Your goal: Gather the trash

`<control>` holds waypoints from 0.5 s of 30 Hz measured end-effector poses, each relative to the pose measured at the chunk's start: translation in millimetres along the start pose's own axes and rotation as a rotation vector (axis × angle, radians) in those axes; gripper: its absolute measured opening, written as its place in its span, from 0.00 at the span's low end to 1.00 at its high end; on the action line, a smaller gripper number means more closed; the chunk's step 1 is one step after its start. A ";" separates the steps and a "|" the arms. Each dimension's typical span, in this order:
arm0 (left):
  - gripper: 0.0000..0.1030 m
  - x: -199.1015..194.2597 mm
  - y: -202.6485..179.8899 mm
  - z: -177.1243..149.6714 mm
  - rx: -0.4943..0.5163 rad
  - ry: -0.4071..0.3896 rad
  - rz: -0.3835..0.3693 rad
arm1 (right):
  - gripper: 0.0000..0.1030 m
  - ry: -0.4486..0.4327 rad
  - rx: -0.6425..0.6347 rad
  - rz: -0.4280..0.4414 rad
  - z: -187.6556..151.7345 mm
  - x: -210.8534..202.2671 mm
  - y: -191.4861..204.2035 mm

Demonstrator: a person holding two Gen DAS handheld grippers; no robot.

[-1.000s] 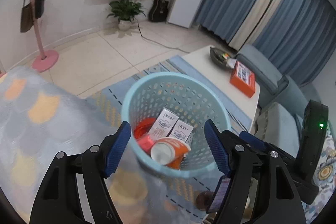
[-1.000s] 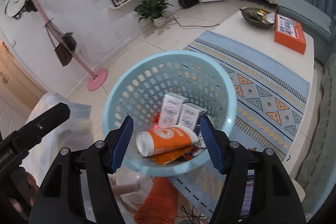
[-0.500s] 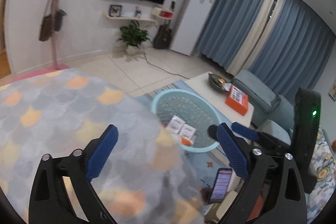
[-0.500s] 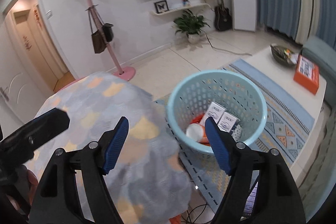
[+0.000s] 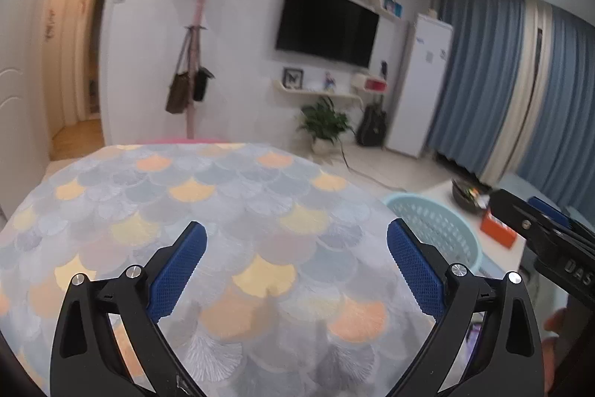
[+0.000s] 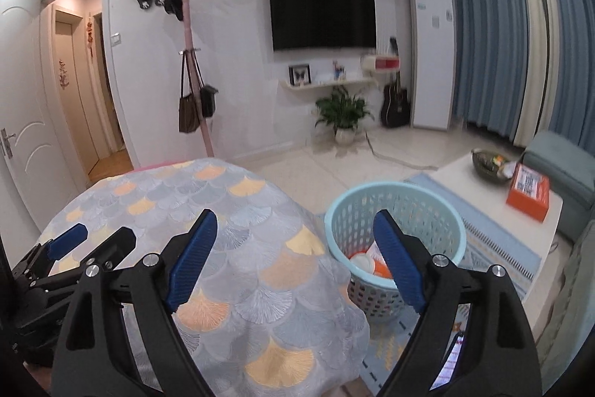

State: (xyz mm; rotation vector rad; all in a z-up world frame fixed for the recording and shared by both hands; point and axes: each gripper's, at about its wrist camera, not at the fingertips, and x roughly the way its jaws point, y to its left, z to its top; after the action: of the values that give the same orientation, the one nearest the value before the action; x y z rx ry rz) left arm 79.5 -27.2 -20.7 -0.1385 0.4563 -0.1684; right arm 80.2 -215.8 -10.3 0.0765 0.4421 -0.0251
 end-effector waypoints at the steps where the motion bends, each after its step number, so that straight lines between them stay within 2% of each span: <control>1: 0.92 -0.8 1.8 -3.3 -0.006 -0.016 0.010 | 0.79 -0.011 -0.002 0.002 -1.7 -0.9 1.2; 5: 0.92 -7.1 5.5 -6.9 0.006 -0.062 0.088 | 0.80 -0.031 0.004 0.024 -6.8 2.4 -1.7; 8: 0.92 -10.9 12.4 -5.4 -0.010 -0.091 0.162 | 0.80 -0.013 0.028 0.060 -11.0 13.4 -3.6; 15: 0.92 -10.4 21.0 -3.6 -0.051 -0.072 0.203 | 0.80 0.013 0.031 0.102 -16.6 35.8 5.0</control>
State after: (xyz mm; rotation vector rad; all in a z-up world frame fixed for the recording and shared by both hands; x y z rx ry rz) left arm 71.4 -5.0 -23.0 -0.1469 0.4004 0.0472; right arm 105.7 -209.8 -40.2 0.1299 0.4500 0.0687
